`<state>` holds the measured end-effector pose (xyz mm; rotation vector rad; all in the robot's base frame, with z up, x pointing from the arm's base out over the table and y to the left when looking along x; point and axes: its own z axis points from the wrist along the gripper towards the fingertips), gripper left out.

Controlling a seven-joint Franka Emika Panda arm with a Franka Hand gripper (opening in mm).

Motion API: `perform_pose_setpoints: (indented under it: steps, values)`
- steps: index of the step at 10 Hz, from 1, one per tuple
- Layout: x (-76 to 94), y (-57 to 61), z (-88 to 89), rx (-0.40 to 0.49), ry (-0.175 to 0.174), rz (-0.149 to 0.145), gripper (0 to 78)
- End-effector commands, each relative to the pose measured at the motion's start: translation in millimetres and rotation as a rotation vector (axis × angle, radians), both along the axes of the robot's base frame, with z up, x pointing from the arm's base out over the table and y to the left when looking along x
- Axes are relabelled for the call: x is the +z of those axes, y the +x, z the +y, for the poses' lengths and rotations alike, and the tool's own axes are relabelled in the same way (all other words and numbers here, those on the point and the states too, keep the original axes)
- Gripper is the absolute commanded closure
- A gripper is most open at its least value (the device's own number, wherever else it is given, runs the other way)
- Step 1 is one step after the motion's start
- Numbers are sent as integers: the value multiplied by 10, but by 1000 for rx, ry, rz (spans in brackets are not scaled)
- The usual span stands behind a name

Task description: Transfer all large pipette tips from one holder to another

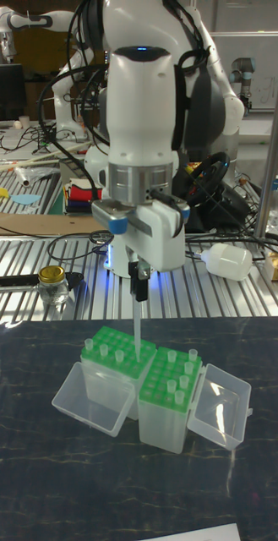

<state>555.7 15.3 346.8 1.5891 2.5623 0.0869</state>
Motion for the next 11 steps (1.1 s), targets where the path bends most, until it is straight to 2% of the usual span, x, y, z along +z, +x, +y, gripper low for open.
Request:
perform_pose_setpoints:
  steps: [1, 11]
  values:
    - [93, 48, -15, -14, 25, -18, 762]
    - [2, 331, 124, -48, 24, -22, 762]
